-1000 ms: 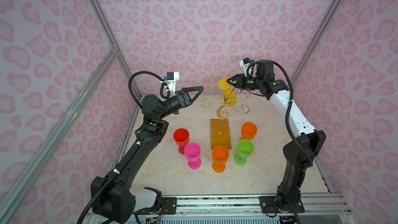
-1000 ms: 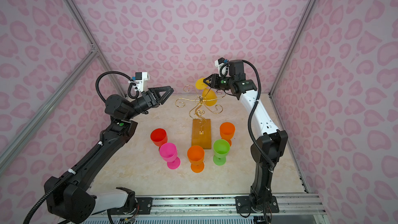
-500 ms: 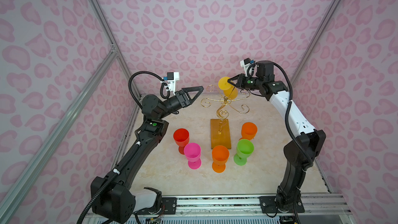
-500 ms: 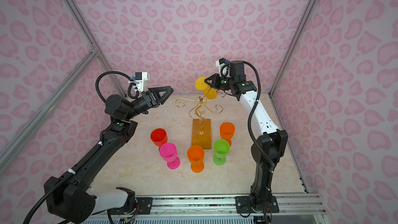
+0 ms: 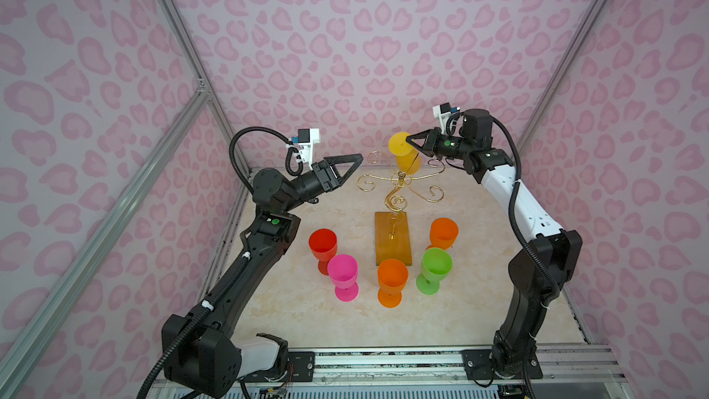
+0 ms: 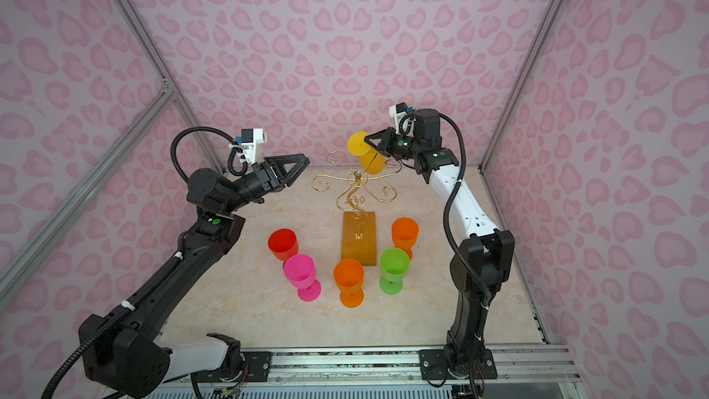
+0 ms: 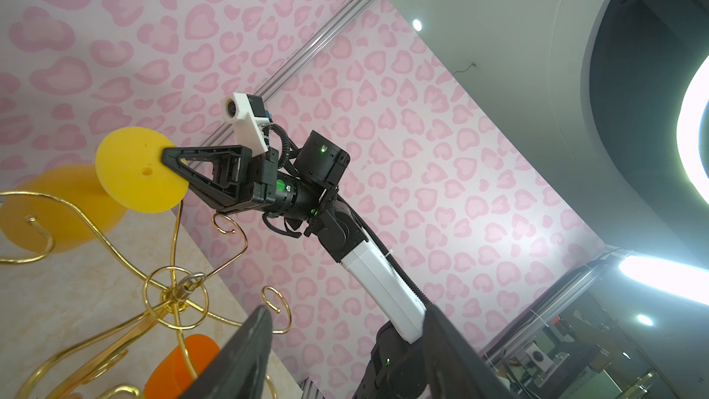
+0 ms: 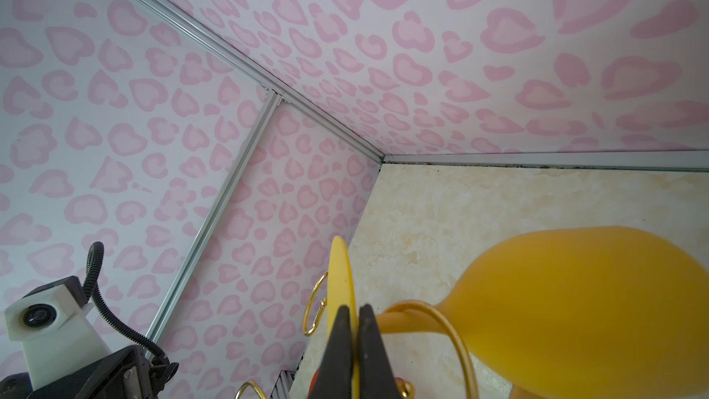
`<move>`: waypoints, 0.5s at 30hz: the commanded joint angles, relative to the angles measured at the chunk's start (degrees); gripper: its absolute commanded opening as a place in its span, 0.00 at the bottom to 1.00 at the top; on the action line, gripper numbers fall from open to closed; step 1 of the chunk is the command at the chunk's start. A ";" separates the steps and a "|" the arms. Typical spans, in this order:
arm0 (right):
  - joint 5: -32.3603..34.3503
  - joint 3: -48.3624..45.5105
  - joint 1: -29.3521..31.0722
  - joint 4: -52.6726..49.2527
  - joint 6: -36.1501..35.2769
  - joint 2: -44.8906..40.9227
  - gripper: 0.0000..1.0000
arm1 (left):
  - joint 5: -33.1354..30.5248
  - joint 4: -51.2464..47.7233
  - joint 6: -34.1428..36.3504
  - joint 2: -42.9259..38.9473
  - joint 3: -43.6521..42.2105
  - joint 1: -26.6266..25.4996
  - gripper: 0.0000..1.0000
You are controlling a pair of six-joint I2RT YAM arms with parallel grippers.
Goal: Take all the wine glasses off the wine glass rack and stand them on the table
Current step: 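Close the right gripper on the foot of the yellow glass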
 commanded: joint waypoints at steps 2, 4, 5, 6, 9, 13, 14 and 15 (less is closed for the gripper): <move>-1.02 -0.71 -0.57 4.72 1.78 -0.18 0.04 | 0.92 1.35 0.74 -0.17 0.45 0.08 0.65; -0.98 -0.99 -0.94 4.85 1.91 -0.51 0.04 | 0.92 1.38 0.77 -0.08 0.45 0.08 0.65; -0.85 -1.36 -1.17 4.98 1.89 -0.81 0.04 | 1.01 1.36 0.74 -0.04 0.49 0.09 0.65; -0.83 -1.64 -1.30 5.00 1.91 -1.02 0.04 | 1.03 1.44 0.73 -0.09 0.37 0.09 0.65; -0.80 -2.79 -1.82 5.34 1.97 -1.73 0.03 | 1.09 1.44 0.77 0.03 0.27 0.07 0.65; -1.02 -4.49 -2.34 5.91 2.00 -2.96 0.03 | 1.10 1.50 0.73 0.03 0.27 0.09 0.65; -0.97 -4.97 -2.43 5.95 2.00 -3.38 0.03 | 1.10 1.48 0.74 -0.04 0.24 0.09 0.65; -1.02 -5.45 -2.45 6.02 1.93 -3.73 0.03 | 1.10 1.49 0.73 -0.08 0.19 0.10 0.65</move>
